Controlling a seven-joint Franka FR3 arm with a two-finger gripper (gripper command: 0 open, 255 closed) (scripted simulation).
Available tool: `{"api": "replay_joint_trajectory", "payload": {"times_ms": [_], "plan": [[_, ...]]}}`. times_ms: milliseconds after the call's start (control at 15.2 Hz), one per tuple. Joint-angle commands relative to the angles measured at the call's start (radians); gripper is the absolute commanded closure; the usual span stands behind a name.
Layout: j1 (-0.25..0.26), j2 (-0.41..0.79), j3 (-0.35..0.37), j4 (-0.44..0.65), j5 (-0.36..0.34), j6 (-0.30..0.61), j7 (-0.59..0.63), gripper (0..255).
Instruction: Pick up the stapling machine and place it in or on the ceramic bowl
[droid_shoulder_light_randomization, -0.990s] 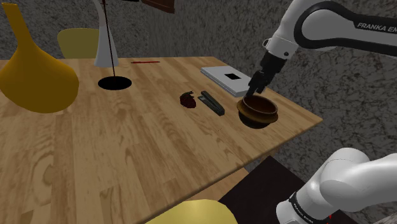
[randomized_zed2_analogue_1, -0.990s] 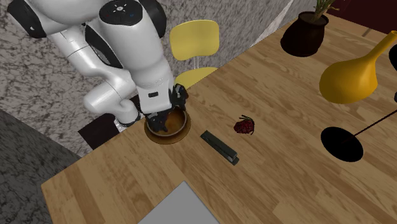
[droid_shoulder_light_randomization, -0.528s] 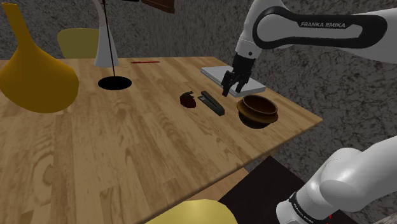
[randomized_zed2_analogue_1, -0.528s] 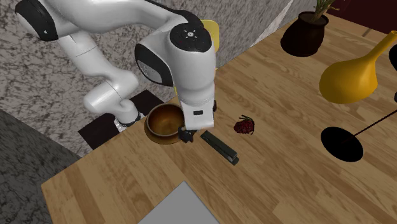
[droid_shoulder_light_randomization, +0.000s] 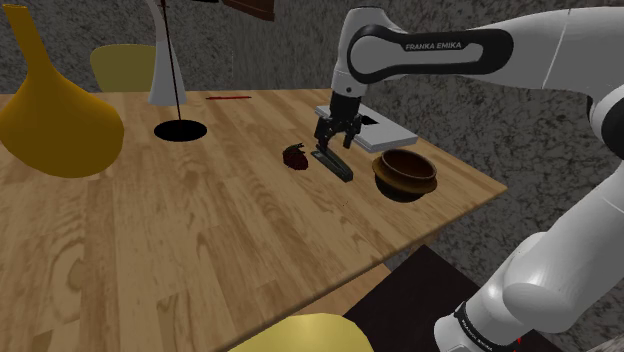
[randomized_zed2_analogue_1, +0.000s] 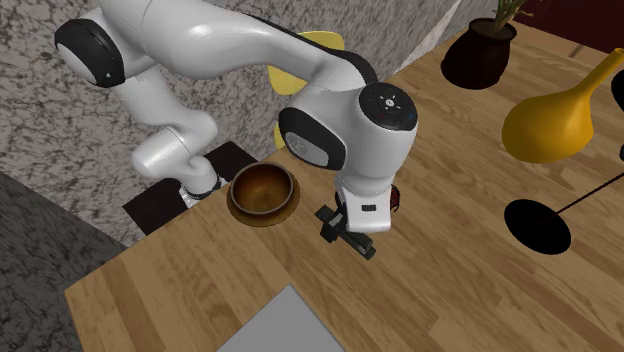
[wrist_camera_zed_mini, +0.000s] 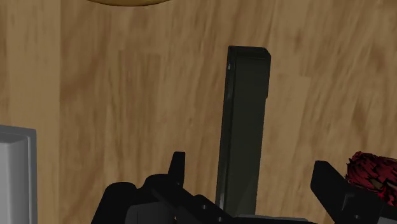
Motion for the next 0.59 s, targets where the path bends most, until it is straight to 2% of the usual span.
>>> {"api": "replay_joint_trajectory", "payload": {"times_ms": [0,264,528], "plan": [[0.001,0.007,0.001,-0.019,-0.001,0.024,0.004,0],[0.002,0.011,0.002,-0.076,-0.001,0.085,0.004,0],[0.002,0.011,0.002,-0.076,-0.001,0.085,0.004,0]]}}
